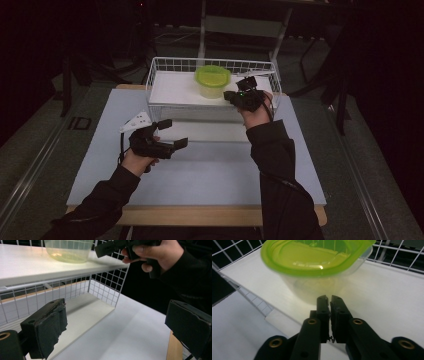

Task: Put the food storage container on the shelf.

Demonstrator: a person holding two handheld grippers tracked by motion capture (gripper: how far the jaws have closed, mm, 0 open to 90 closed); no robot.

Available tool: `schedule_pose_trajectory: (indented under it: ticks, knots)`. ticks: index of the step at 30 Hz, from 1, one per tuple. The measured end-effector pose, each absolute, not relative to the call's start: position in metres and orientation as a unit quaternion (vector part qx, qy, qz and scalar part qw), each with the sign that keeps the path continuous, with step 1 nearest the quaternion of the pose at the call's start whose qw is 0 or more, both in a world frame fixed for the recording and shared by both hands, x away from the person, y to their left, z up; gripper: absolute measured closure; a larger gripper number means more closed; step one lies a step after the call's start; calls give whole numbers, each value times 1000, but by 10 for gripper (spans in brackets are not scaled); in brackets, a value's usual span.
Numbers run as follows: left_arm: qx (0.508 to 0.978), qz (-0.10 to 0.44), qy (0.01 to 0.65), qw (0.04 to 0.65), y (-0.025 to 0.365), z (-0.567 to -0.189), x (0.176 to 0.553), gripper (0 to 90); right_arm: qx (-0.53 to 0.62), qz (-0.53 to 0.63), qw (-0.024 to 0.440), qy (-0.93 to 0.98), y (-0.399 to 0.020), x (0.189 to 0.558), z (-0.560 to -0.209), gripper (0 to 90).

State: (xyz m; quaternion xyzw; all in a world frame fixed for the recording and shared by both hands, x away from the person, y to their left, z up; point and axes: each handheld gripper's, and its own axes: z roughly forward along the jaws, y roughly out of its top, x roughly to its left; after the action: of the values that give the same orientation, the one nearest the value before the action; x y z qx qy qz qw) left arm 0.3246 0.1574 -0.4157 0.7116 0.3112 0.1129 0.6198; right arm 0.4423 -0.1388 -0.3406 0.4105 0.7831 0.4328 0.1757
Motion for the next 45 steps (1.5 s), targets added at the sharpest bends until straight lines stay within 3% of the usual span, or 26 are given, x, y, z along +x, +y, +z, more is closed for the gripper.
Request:
schedule_pose_trajectory:
  ticks: [5, 7, 9, 10, 15, 23, 31, 45]
  knots:
    - [718, 114, 308, 614, 158, -422, 316, 46, 382, 440, 174, 794, -144, 419, -346, 635]
    - [721, 121, 304, 611, 157, -424, 313, 45, 367, 446, 175, 798, -145, 408, -349, 504]
    - [722, 122, 302, 610, 156, -425, 310, 46, 362, 448, 173, 799, -146, 402, -350, 468]
    - [722, 120, 301, 611, 155, -427, 307, 46, 351, 459, 167, 799, -149, 390, -356, 354]
    - [732, 120, 295, 603, 150, -437, 300, 46, 328, 482, 148, 799, -157, 363, -376, 178]
    - [737, 116, 300, 595, 148, -456, 291, 45, 325, 487, 120, 802, -168, 333, -412, 141]
    - [755, 123, 285, 577, 142, -468, 286, 45, 325, 469, 130, 811, -170, 319, -451, 150]
    - [786, 121, 253, 551, 137, -484, 282, 45, 317, 446, 124, 828, -179, 306, -477, 150]
